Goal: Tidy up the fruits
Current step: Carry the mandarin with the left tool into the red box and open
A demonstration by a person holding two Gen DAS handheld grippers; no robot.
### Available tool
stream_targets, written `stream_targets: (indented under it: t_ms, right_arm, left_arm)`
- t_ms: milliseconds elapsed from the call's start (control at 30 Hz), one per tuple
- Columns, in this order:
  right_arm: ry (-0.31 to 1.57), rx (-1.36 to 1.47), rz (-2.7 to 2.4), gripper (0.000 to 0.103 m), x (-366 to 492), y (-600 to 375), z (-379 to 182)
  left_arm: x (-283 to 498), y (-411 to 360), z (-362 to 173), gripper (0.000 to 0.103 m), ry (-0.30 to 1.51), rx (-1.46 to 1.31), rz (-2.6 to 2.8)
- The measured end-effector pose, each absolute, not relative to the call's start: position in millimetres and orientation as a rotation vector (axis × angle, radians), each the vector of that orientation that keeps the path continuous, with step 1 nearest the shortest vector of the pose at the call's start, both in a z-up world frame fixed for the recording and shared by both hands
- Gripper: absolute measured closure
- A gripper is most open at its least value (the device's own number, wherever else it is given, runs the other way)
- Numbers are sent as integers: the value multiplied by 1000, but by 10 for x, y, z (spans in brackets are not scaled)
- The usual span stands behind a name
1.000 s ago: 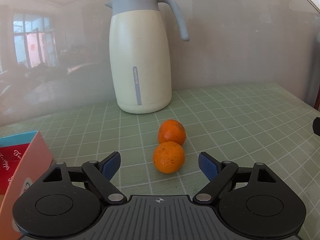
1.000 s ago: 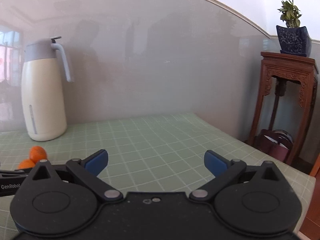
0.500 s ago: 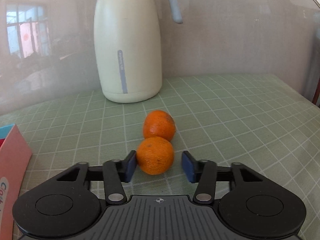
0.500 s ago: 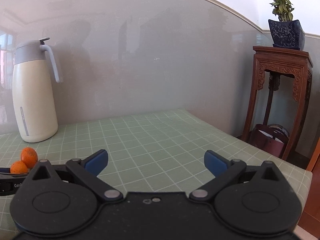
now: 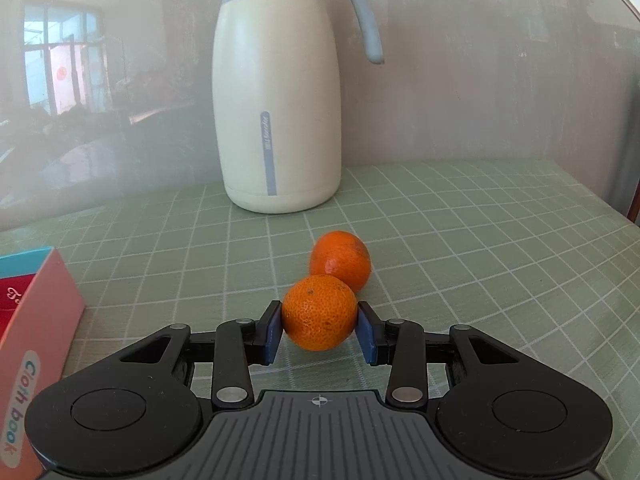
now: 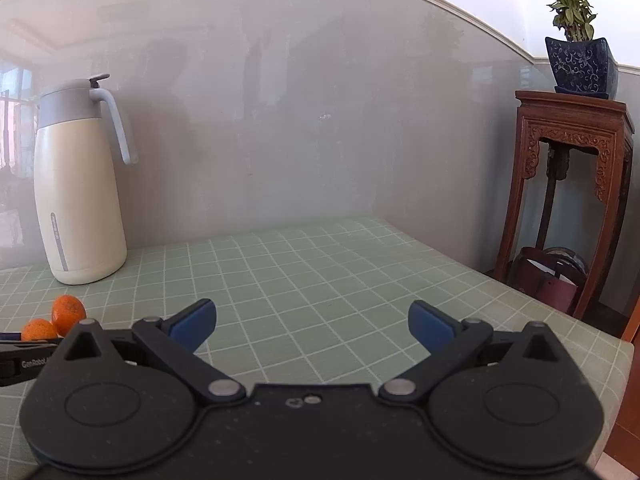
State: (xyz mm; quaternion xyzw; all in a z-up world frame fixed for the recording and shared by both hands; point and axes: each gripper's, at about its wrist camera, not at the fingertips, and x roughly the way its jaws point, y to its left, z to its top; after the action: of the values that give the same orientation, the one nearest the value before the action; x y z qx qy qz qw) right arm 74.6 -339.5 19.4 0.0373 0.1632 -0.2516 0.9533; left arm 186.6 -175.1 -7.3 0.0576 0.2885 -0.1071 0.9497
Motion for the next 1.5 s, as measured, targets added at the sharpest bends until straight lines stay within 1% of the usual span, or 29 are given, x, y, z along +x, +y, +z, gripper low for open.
stream_targets:
  t_ms: [300, 567, 767, 967, 1267, 1500]
  right_arm:
    - [339, 52, -476, 0, 821, -3262, 196]
    - [351, 26, -439, 0, 908, -3070, 181]
    - [353, -5, -404, 0, 955, -2882, 174]
    - [357, -41, -374, 0, 992, -2703, 156]
    - [358, -71, -342, 0, 1050, -2480, 161]
    - [347, -99, -327, 0, 1055, -2364, 188]
  left_arm:
    - [1575, -1331, 256, 64, 511, 96, -185]
    - [1306, -573, 493, 64, 452, 64, -49]
    - [1178, 35, 466, 64, 460, 50, 69]
    - [1171, 462, 343, 64, 500, 26, 157]
    - [1294, 636, 141, 64, 589, -1, 167]
    - [1242, 580, 191, 63, 564, 35, 166]
